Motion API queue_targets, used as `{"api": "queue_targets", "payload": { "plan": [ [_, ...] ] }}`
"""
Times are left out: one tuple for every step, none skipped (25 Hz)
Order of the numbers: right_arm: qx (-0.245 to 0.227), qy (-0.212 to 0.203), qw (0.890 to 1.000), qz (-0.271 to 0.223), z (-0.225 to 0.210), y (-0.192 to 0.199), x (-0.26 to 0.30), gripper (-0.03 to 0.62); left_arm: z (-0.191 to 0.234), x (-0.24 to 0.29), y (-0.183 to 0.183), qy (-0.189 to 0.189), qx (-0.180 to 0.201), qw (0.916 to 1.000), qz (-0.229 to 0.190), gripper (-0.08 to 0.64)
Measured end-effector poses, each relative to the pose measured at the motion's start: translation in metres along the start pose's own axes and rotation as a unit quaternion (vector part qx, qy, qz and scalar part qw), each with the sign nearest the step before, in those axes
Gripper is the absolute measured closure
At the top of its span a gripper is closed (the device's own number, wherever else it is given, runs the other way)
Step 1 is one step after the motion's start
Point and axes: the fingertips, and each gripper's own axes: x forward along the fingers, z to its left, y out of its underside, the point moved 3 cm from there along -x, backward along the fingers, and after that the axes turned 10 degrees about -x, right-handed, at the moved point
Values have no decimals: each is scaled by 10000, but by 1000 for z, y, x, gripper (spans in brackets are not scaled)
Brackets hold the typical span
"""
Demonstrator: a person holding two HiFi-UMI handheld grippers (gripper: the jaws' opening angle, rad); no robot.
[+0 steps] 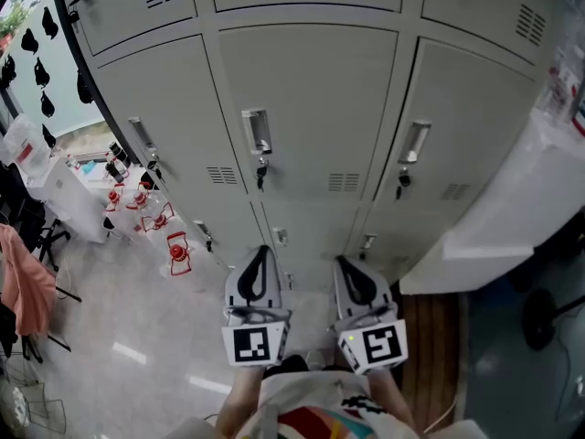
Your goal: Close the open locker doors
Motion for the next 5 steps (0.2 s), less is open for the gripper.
{"api": "queue_targets", "payload": {
  "plan": [
    [7, -4, 10000, 1, 0, 0, 0, 588, 0, 0, 0, 4, 11, 10000, -7, 552],
    [9, -4, 10000, 4, 1, 0, 0, 588, -1, -1, 0, 17, 18, 10000, -12, 552],
    [8, -3, 10000, 4, 1, 0, 0, 588, -1, -1, 0, 31, 22, 10000, -16, 552],
    [6, -3, 10000, 3, 1, 0, 0, 588, -2, -1, 0, 43, 26, 10000, -19, 552],
    [4, -4, 10000, 2, 1, 0, 0, 588, -3, -1, 0, 54, 30, 10000, -23, 552]
  ]
}}
